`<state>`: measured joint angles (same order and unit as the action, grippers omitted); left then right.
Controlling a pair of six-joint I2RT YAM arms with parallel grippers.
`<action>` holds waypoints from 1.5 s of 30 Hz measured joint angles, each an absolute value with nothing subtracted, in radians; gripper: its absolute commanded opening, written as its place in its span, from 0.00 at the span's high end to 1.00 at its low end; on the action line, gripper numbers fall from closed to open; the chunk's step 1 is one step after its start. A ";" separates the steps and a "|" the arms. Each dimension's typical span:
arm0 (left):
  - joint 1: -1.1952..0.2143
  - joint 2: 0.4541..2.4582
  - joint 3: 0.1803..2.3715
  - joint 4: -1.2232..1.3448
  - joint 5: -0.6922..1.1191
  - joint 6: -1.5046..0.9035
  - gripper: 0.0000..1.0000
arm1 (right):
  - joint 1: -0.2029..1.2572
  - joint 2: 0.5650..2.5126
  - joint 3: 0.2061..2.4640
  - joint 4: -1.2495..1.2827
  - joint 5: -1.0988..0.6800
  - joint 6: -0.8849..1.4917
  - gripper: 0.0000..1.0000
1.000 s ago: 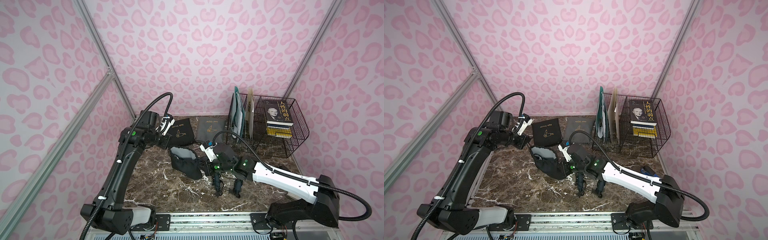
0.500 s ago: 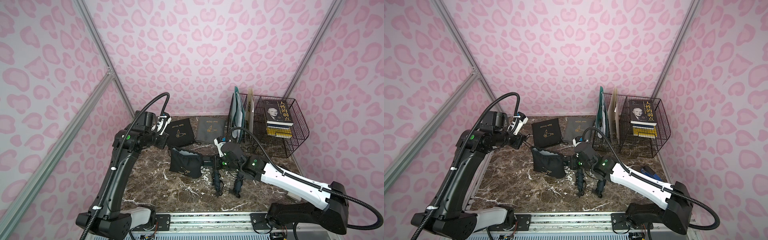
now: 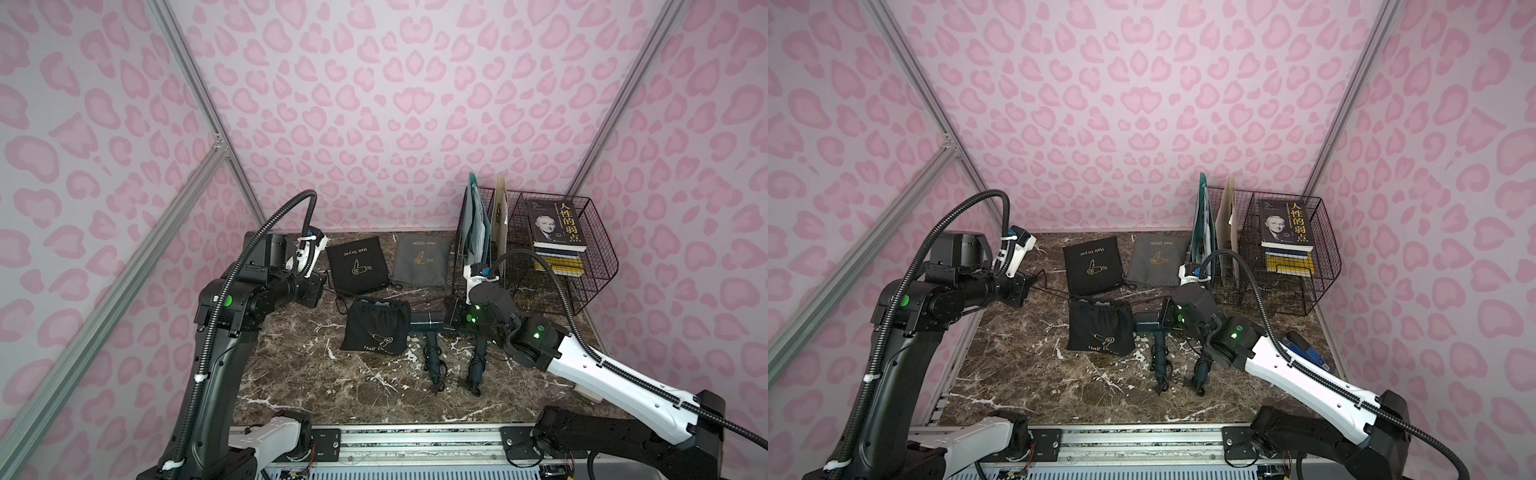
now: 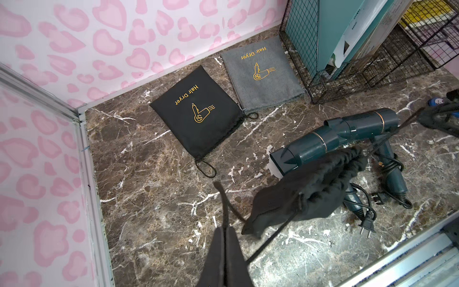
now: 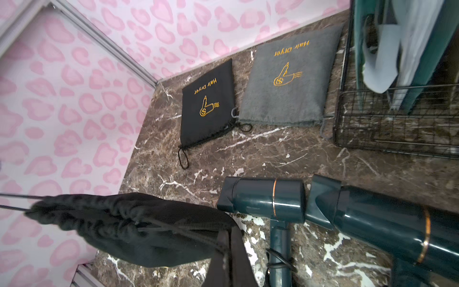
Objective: Pack away hair dryers
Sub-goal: Pull the drawstrings on both sides of the drawstring bag.
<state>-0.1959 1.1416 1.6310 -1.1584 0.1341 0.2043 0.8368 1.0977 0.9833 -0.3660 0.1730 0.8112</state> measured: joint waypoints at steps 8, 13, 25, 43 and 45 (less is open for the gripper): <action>-0.137 1.111 1.617 -1.172 0.127 0.231 0.98 | 0.740 1.017 0.971 -0.362 0.153 0.835 1.00; -0.113 1.103 1.578 -1.171 0.131 0.241 0.98 | 0.722 1.012 0.973 -0.364 0.129 0.833 1.00; -0.083 1.109 1.552 -1.150 0.128 0.303 0.98 | 0.642 0.974 0.951 -0.365 0.084 0.822 1.00; -0.053 1.103 1.499 -1.060 -0.025 0.515 0.98 | 0.544 0.929 0.921 -0.387 0.069 0.801 1.00; -0.052 1.100 1.496 -1.050 -0.033 0.524 0.98 | 0.536 0.928 0.916 -0.387 0.069 0.801 1.00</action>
